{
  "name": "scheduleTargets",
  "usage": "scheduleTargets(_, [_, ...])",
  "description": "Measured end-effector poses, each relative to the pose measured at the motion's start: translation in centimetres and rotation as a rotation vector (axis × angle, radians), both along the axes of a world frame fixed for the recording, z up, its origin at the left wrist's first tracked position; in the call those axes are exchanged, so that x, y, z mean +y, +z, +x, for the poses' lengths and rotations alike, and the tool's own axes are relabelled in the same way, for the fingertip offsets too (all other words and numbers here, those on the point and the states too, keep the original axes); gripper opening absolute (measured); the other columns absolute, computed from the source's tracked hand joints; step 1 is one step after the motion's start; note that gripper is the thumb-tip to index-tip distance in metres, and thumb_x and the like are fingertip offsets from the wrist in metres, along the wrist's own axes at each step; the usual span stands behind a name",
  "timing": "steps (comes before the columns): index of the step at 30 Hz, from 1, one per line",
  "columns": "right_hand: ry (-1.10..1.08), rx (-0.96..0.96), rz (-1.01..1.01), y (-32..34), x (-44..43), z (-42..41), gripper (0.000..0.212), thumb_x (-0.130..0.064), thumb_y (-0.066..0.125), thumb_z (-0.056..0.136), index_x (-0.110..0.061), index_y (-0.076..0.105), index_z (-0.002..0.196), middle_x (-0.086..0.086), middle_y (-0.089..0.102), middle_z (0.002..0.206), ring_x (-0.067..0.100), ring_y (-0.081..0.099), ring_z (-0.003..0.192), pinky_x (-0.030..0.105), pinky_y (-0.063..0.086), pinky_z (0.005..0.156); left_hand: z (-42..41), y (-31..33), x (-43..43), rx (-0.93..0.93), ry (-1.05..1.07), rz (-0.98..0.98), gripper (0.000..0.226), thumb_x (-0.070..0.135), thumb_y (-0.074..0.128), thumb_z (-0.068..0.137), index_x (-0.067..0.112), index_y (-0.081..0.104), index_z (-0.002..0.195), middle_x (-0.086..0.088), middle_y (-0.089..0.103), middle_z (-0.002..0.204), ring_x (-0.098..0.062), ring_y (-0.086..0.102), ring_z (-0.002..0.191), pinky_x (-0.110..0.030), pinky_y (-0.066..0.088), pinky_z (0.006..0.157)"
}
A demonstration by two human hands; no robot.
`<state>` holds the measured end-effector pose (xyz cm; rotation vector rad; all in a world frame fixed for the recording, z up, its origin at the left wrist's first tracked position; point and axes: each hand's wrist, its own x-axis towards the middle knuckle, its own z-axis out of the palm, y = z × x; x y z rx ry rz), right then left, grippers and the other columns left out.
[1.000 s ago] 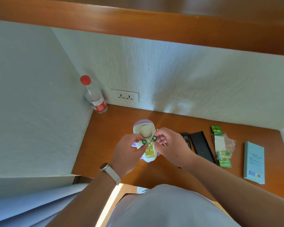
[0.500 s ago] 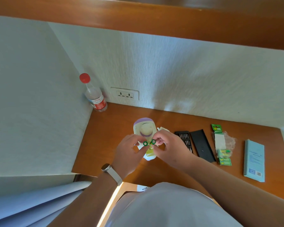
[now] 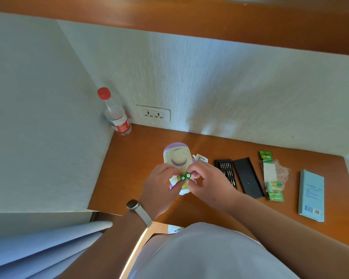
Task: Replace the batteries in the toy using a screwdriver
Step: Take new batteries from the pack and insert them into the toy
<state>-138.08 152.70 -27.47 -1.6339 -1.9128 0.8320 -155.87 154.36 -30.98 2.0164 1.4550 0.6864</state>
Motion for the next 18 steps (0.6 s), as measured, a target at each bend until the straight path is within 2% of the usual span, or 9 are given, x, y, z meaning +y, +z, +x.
scheduleTargets(5, [-0.001,-0.020,0.002,-0.17,-0.15,0.12,0.016,-0.013,0.070,0.085,-0.013,0.064,0.100,-0.007,0.059,0.091,0.011,0.057,0.085,0.026,0.050,0.073,0.17,0.07,-0.13,-0.001,0.006,-0.027,0.013,0.021,0.079,0.085,0.018,0.074,0.097,0.007,0.065,0.099,-0.010,0.056,0.092,-0.016,0.048,0.071])
scheduleTargets(7, [0.012,-0.028,0.013,-0.27,-0.27,0.18,0.016,-0.012,0.071,0.085,-0.012,0.064,0.100,-0.008,0.057,0.090,0.012,0.058,0.084,0.029,0.053,0.072,0.16,0.10,-0.20,0.012,0.000,-0.034,0.013,0.021,0.078,0.085,0.018,0.074,0.097,0.007,0.064,0.099,-0.010,0.057,0.091,-0.013,0.045,0.069])
scheduleTargets(11, [0.025,-0.051,0.039,-0.45,-0.33,0.19,0.012,-0.011,0.070,0.085,-0.009,0.064,0.096,0.002,0.062,0.087,0.022,0.060,0.080,0.039,0.054,0.068,0.17,0.12,-0.32,0.010,0.003,-0.051,0.014,0.022,0.077,0.087,0.016,0.074,0.100,0.007,0.063,0.098,-0.008,0.055,0.090,-0.009,0.040,0.071])
scheduleTargets(18, [0.039,-0.058,0.041,-0.53,-0.07,0.03,0.011,-0.015,0.068,0.087,-0.011,0.063,0.097,0.000,0.062,0.089,0.019,0.060,0.081,0.035,0.053,0.067,0.39,0.18,-0.38,0.020,0.043,-0.065,0.016,0.024,0.075,0.089,0.017,0.074,0.103,0.014,0.055,0.098,-0.005,0.053,0.090,-0.006,0.038,0.069])
